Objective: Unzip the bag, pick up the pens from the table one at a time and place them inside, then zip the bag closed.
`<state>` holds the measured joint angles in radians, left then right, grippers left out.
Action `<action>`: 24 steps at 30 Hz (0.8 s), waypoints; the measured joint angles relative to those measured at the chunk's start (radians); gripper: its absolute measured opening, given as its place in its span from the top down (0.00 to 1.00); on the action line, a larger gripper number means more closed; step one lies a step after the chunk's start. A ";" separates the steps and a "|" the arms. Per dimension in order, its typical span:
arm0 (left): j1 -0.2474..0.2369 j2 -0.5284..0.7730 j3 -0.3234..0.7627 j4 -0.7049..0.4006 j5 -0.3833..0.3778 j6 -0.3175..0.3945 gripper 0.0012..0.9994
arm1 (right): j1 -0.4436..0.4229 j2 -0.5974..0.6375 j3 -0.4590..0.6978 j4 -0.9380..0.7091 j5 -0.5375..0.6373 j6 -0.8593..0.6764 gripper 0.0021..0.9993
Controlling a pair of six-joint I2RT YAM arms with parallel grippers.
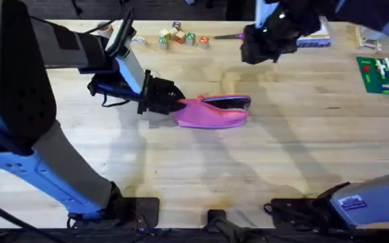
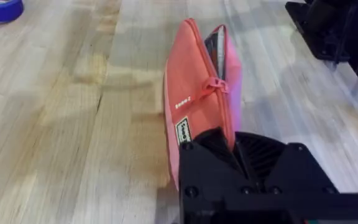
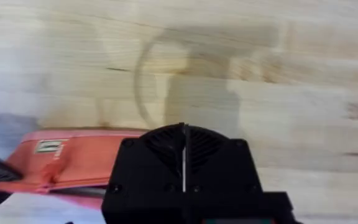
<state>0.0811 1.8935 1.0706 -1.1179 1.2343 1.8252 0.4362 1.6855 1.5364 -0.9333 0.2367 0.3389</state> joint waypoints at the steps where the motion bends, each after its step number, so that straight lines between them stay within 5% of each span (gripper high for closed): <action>1: 0.000 0.000 0.000 0.000 0.000 0.000 0.96 | -0.016 0.000 0.000 -0.008 0.002 0.000 0.97; 5: 0.000 0.000 0.000 0.000 0.000 0.000 0.96 | -0.064 -0.002 0.000 -0.015 -0.015 -0.008 0.97; 9: 0.000 0.000 0.000 0.000 0.000 0.000 0.96 | -0.066 -0.040 0.000 -0.011 -0.217 -0.131 0.96; 11: 0.000 0.000 0.000 0.000 0.000 0.000 0.96 | -0.061 -0.063 0.000 -0.013 -0.275 -0.162 0.80; 16: 0.000 0.000 0.000 0.000 0.000 0.000 0.96 | -0.053 -0.137 0.000 -0.017 -0.350 -0.206 0.09; 18: 0.000 0.000 0.000 0.000 0.000 0.000 0.96 | -0.053 -0.167 0.000 -0.017 -0.363 -0.216 0.01; 24: 0.000 0.000 0.000 0.001 0.000 0.000 0.96 | -0.053 -0.233 0.000 -0.018 -0.377 -0.221 0.00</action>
<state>0.0811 1.8935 1.0706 -1.1172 1.2346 1.8252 0.3832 1.4523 1.5364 -0.9508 -0.1402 0.1184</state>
